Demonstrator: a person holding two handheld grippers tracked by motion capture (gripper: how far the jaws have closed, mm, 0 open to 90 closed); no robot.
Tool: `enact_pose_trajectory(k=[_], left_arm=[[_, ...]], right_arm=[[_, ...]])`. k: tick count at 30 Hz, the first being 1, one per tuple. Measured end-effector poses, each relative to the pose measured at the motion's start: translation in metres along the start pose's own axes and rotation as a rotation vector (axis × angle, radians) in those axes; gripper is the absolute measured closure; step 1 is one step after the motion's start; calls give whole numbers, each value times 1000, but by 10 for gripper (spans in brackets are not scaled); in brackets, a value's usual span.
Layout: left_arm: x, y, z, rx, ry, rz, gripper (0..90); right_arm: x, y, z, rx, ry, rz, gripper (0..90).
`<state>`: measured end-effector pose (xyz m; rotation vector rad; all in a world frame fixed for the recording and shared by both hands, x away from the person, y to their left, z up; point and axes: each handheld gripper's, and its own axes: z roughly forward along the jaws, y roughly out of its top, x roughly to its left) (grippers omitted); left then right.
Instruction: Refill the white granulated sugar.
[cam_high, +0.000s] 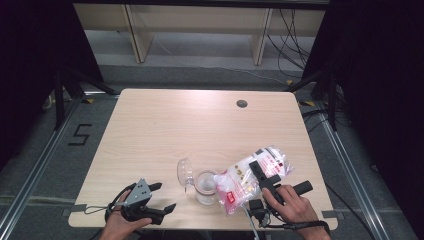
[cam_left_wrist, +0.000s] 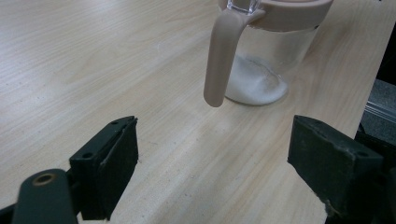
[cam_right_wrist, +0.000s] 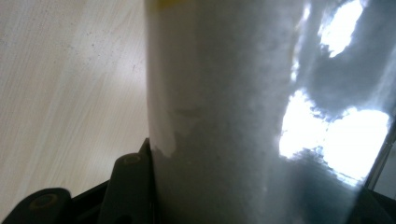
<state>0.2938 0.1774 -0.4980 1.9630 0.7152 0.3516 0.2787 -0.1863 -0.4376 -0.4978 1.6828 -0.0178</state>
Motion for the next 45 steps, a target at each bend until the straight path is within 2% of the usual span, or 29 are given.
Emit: enact_pose_trajectory(k=[2,3,4,5,6,7,9,11,12,14,18,19,21,26,27,29,30,32,33,34,36,37,39,40,41,42,43,44,45], left_arm=[[0,0,0,5,1,7,157],[0,0,-1,7,3,8,157],[0,0,-1,9,3,9,157],[0,1,-2,9,2,10,157],[-1,0,-2,9,5,-16,157],[-1,0,-2,10,5,-16,157],[0,0,-2,9,3,-2,157],[0,0,-1,3,3,4,157],[-1,0,-1,0,2,0,157],[0,0,-1,1,2,2,157],[0,0,-1,2,1,2,157],[0,1,-2,7,2,8,157],[-1,0,-2,8,5,-15,157],[0,0,-1,3,2,2,157],[0,0,-1,2,-1,2,157],[0,0,-1,3,-2,1,157],[0,0,-1,2,1,2,157],[0,1,-1,8,2,11,157],[0,1,-1,8,2,11,157],[0,0,-1,7,2,9,157],[1,1,-2,13,4,18,157],[-1,0,-2,14,8,-9,157],[1,1,-2,14,9,18,157],[0,1,-2,7,4,11,157],[-2,0,-1,5,0,-21,157],[-1,0,-1,4,-2,-7,157],[-1,0,-1,2,-2,0,157],[0,1,-2,9,-2,7,157],[0,0,-1,3,-2,1,157]], right_arm=[[1,1,-1,-1,4,11,539],[0,3,0,-16,1,-14,539],[2,4,-1,-5,2,4,540],[0,5,0,-19,4,-23,540],[2,7,0,-17,3,-6,540],[0,7,0,-30,0,-26,540],[1,6,-1,-17,1,-9,541],[0,5,0,-18,-1,-31,542],[2,3,-1,3,5,-3,543],[-1,2,-1,-9,-2,-37,543],[0,3,-1,-9,8,-12,544],[4,3,-3,11,8,31,544],[-1,5,-1,-18,2,-32,544],[0,3,-2,-11,-1,-16,546],[-2,2,-2,-16,-1,-33,546],[-1,0,-2,-7,2,-6,547],[-2,0,-2,-11,-3,-23,548],[-3,0,-2,-12,-6,-13,548],[0,1,-3,-2,3,23,548],[-3,2,-3,-19,-7,-14,548],[-2,4,-4,-22,-7,-1,548],[-4,4,-3,-34,-6,-27,549],[-4,4,-3,-28,-1,-21,549],[-1,3,-3,-23,4,4,549],[0,3,-4,-8,11,16,549],[-3,2,-2,-24,-5,-20,550],[0,0,-3,-9,6,12,550],[-3,-1,-2,-17,-3,-20,550],[-1,-1,-3,-11,5,3,551]])
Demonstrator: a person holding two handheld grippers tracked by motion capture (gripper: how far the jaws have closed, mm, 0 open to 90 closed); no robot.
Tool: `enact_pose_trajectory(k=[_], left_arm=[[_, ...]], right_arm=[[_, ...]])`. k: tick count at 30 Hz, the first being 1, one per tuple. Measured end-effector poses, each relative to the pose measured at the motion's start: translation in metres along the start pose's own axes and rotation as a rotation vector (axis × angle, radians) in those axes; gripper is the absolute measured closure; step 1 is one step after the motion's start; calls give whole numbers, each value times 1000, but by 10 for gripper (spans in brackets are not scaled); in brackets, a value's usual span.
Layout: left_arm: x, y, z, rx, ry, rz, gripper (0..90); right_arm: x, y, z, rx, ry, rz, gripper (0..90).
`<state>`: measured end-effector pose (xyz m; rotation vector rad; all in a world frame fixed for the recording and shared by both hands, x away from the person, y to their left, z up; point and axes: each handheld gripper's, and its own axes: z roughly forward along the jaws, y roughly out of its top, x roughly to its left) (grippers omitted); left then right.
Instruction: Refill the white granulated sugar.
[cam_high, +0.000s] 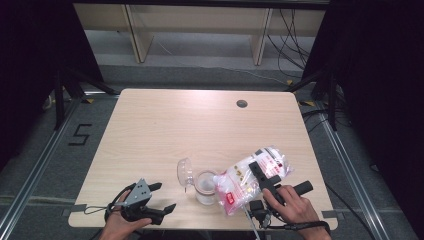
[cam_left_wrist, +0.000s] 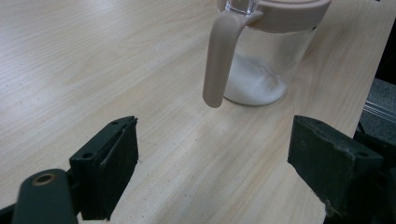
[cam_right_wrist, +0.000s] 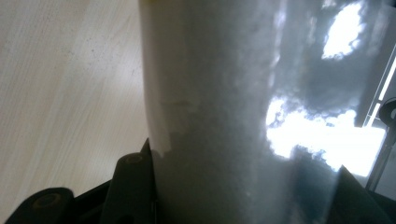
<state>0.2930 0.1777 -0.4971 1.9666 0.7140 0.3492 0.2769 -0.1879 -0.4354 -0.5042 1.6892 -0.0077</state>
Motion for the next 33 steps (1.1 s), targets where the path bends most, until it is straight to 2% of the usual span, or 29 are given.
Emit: enact_pose_trajectory(k=[1,3,4,5,6,7,8,10,11,13,14,16,17,18,21,25,26,27,29,30,31,32,33], left_arm=[[1,0,0,6,3,11,157],[1,0,0,5,3,10,157],[-1,0,0,5,6,-15,157],[-1,0,0,7,7,-11,157],[0,0,0,8,7,-4,157],[1,0,0,4,3,11,157],[0,0,0,0,-1,-1,157],[0,0,0,-2,2,0,157],[0,0,0,4,4,7,157],[0,0,0,0,-1,0,157],[0,0,0,5,3,9,157],[0,0,0,5,2,8,157],[-1,-1,0,6,5,-13,157],[-1,-1,0,6,5,-14,157],[-1,-1,0,6,5,-15,157],[-1,-1,0,6,4,-15,157],[-1,-1,0,7,4,-14,157],[-1,-1,-1,10,7,-11,157],[-1,0,0,5,-2,-22,157],[-1,-1,0,5,4,-14,157],[-1,0,0,9,7,-10,157],[-1,-1,0,7,4,-13,157],[-1,0,0,7,3,-14,157]], right_arm=[[2,0,-1,17,3,32,551],[1,0,-1,7,-1,9,551],[-2,1,0,-9,-9,-29,551],[2,2,-1,7,3,21,552],[0,3,-1,-2,-6,0,552],[0,4,0,-10,2,1,552],[1,5,-1,-6,3,14,552],[-2,5,0,-26,-7,-25,552],[2,5,-1,-9,4,14,553],[-1,3,0,-16,-1,-17,553],[1,2,-1,0,0,6,553],[1,-1,-1,12,2,17,554],[-1,-2,0,0,-5,-17,555],[0,-2,-1,9,-5,5,555],[1,-1,-1,4,-7,14,556],[0,2,-2,-7,-5,2,556],[-1,3,-1,-23,-5,-16,556],[1,4,-2,-11,-5,2,557],[-1,3,0,-29,-10,-27,557],[1,2,-1,-14,-4,-3,558],[0,0,0,-15,-2,-24,558],[1,-1,-1,-1,0,-3,558],[1,-1,0,-7,-4,-12,559]])
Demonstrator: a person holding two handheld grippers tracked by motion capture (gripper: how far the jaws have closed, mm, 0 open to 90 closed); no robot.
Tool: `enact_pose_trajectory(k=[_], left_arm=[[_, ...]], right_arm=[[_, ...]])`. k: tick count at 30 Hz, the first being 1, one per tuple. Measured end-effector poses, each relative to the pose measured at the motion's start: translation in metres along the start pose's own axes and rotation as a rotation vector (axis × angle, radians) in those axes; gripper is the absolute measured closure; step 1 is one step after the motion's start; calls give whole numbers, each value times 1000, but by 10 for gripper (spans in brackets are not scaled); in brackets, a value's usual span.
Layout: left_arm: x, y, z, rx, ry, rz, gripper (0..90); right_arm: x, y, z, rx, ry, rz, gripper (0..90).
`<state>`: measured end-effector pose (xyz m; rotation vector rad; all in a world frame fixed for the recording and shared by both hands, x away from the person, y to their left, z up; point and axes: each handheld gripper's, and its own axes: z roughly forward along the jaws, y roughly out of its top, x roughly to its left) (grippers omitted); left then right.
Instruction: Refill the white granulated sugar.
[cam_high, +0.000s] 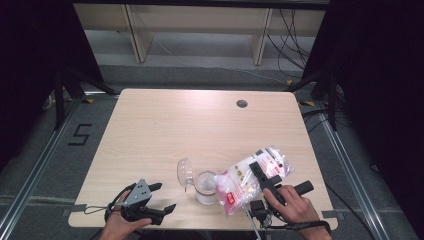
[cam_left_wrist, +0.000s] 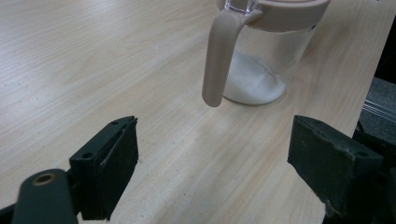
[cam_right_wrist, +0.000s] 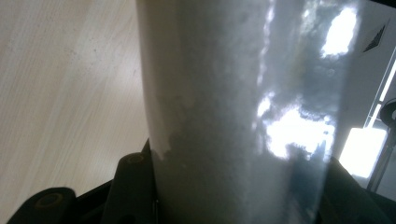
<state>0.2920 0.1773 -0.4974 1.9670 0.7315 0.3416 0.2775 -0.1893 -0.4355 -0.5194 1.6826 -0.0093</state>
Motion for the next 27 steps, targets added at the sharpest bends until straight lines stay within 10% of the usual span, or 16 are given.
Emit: enact_pose_trajectory(k=[27], left_arm=[[0,0,0,-4,-3,-7,157]], right_arm=[[-2,2,-1,-8,-9,-13,566]])
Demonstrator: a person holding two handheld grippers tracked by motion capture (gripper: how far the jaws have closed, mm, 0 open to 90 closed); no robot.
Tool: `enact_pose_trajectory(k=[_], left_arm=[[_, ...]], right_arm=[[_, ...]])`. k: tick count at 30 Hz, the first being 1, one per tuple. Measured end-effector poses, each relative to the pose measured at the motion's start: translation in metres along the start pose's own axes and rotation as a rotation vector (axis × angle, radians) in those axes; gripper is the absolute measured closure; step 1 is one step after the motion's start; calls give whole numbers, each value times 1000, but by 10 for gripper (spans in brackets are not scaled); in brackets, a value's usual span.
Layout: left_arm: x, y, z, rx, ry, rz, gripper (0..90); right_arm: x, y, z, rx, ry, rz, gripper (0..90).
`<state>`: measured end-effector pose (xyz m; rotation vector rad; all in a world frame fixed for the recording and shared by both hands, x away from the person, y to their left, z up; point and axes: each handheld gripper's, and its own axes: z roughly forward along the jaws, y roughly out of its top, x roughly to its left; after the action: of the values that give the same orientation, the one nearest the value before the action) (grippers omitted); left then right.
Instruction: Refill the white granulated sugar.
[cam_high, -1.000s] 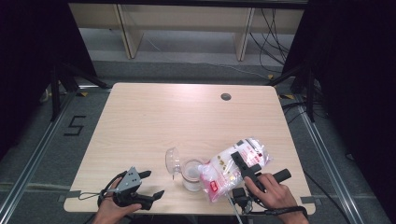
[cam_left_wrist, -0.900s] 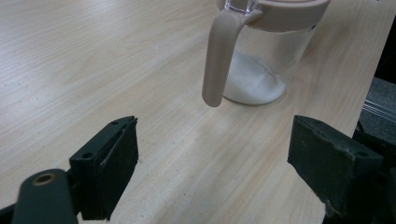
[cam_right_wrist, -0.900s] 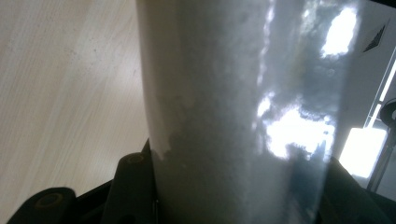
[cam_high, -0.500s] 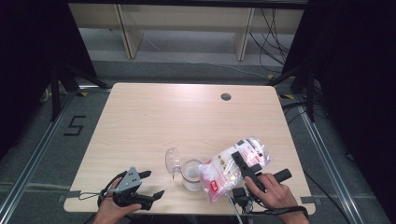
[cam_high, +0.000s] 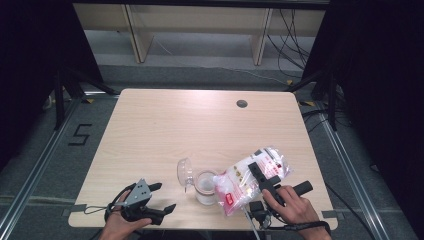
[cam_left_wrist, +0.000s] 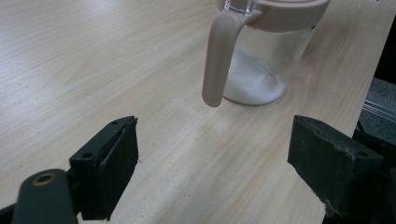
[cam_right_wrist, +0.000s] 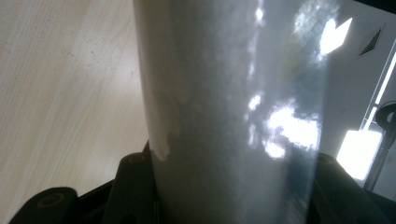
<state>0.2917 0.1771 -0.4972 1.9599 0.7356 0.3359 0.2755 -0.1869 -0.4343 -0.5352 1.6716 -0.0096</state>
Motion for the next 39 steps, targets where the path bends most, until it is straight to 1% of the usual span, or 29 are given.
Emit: enact_pose_trajectory(k=[1,2,3,4,5,6,8,9,10,11,12,13,14,17,18,19,21,22,23,25,28,29,30,32,33,34,35,36,39], left_arm=[[1,0,0,4,3,12,157],[2,1,-1,3,1,30,157],[2,0,-1,3,1,30,157],[1,0,0,-3,0,22,157],[2,1,0,5,-1,32,157],[1,0,0,6,5,11,157],[1,0,0,6,6,11,157],[0,0,0,3,3,8,157],[1,0,0,8,-1,6,157],[1,0,0,-3,-1,25,157],[1,0,0,-1,-3,21,157],[1,0,0,-4,1,22,157],[2,0,-1,2,2,29,157],[2,0,-1,3,1,30,157],[2,0,-1,3,1,30,157],[1,0,0,-4,0,23,157],[2,1,-1,3,5,32,157],[2,1,-1,2,2,31,157],[2,0,-1,3,1,30,157],[0,0,0,3,4,9,157],[0,0,0,5,3,8,157],[0,0,0,5,4,8,157],[0,0,0,4,4,8,157],[1,0,0,6,6,10,157],[1,0,0,7,6,11,157],[1,0,0,7,6,11,157],[0,0,0,2,4,4,157],[0,0,0,3,4,4,157],[0,0,0,6,7,11,157]], right_arm=[[1,-1,0,11,10,18,567],[2,-1,0,17,9,24,567],[0,-2,0,7,0,0,568],[0,-3,0,11,9,3,568],[2,-4,-1,23,8,28,569],[2,-4,-1,20,8,30,569],[3,-3,-1,21,13,38,569],[-1,-2,-1,4,2,-1,570],[2,-1,-2,15,10,32,570],[-2,0,-1,-7,-2,-7,570],[0,1,-2,5,5,17,571],[0,2,-2,1,0,19,571],[0,3,-2,-4,4,16,572],[-2,2,-3,-3,-4,15,574],[-3,2,-2,-10,-8,-4,575],[-2,1,-3,3,-4,21,576],[-3,-1,-3,3,-5,13,577],[-2,-2,-4,16,0,25,577],[-4,-3,-3,6,-8,0,578],[-3,-3,-2,7,-5,3,579],[-2,-2,-3,8,1,11,581],[-2,-1,-4,12,2,23,581],[-3,0,-3,1,1,6,581],[-3,3,-3,-2,0,14,582],[-4,4,-3,-9,1,-2,582],[-2,5,-3,-7,1,21,583],[-3,5,-3,-10,-1,11,583],[-3,5,-3,-10,-1,13,584],[-4,3,-3,-13,0,6,588]])
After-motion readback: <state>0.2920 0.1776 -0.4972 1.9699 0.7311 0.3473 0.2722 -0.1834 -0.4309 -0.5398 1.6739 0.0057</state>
